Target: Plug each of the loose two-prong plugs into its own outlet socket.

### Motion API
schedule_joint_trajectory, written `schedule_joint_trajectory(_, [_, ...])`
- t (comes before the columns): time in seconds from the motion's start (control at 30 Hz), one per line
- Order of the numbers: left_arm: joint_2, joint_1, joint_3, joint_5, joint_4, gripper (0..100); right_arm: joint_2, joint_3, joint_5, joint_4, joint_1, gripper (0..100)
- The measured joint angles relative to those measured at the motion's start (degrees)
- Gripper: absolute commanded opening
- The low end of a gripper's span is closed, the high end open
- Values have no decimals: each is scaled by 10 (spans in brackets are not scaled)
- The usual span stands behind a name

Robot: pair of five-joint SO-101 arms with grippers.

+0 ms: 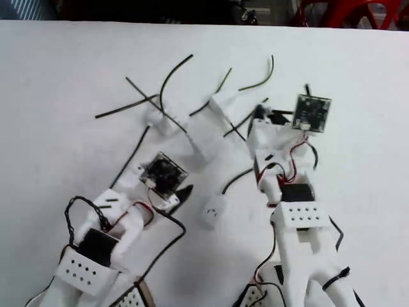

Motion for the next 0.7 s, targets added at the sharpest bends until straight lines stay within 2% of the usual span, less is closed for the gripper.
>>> schedule_joint_trajectory(0.17, [11, 48, -2, -4, 37, 276, 0, 0, -8, -12, 15, 19])
schedule_joint_trajectory(0.3, [76, 72, -24, -4, 49, 276, 0, 0, -8, -12, 14, 19])
schedule_joint_trajectory(0.7, [461, 76, -176, -7, 25, 276, 0, 9, -8, -12, 18, 19])
